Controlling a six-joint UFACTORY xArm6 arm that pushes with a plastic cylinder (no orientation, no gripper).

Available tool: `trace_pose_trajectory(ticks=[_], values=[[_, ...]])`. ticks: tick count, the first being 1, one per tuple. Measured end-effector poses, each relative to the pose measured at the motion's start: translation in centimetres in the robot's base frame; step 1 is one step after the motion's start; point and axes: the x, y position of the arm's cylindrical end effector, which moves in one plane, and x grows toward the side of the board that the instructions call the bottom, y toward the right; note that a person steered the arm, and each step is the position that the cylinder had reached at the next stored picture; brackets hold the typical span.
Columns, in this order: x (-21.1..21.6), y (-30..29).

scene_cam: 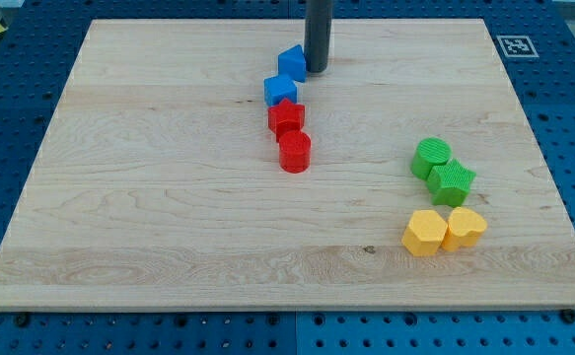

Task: Move the triangle to the top left side of the cube

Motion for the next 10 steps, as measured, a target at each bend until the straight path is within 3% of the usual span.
trace_pose_trajectory(ticks=[3,6,9,10], values=[[3.1,-0.4],[0.2,0.9],[0.1,-2.9],[0.0,-1.5]])
